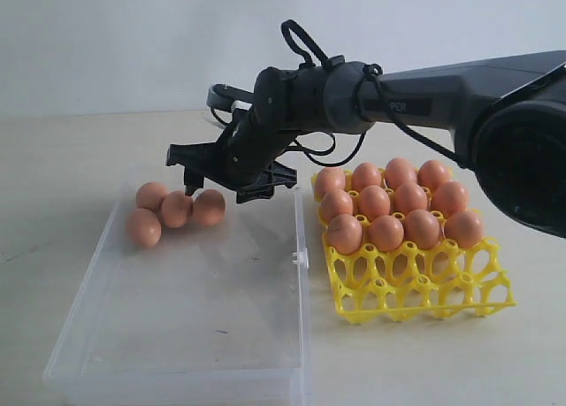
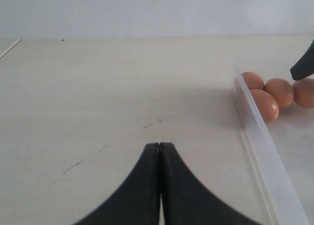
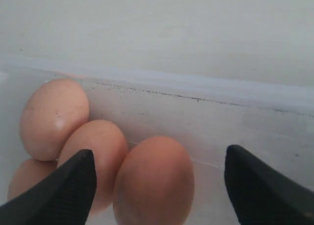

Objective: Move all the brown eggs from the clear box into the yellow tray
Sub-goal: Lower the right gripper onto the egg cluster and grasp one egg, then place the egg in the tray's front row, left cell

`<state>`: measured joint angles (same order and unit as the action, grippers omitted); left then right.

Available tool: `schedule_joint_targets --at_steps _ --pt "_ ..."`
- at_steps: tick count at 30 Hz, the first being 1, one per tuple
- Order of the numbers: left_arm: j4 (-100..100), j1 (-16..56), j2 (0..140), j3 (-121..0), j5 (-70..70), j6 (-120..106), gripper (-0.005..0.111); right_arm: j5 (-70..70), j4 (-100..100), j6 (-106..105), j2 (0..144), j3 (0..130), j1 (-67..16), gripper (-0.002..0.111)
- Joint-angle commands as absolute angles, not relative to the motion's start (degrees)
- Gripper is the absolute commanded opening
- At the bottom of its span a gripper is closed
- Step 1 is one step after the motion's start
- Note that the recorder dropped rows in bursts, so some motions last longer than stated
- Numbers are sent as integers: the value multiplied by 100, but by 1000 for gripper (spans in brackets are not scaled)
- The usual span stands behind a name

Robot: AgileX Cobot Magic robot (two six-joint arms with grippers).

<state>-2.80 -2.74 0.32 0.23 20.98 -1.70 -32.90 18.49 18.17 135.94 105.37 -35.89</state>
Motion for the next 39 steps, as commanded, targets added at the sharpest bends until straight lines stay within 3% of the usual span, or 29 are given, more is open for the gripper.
schedule_joint_targets --at_steps 1,4,9,10,20,33,39 --pt "-311 -224 0 0 2027 -171 0 -3334 1832 1816 13729 10625 -3595 70" --pt "-311 -224 0 0 2027 -171 0 -3501 1874 1805 13774 10625 -3595 58" --pt "-311 -224 0 0 2027 -171 0 -3763 1828 1757 13762 10625 -3595 4" --pt "-311 -224 0 0 2027 -171 0 -3763 1828 1704 13734 10625 -3595 0" --pt "-311 -224 0 0 2027 -171 0 -3127 283 1576 12440 10175 -3595 0" --pt "-311 -224 0 0 2027 -171 0 1505 745 0 9474 5257 -3450 0" --pt "-311 -224 0 0 2027 -171 0 2241 1560 -626 9019 3713 -3450 0"
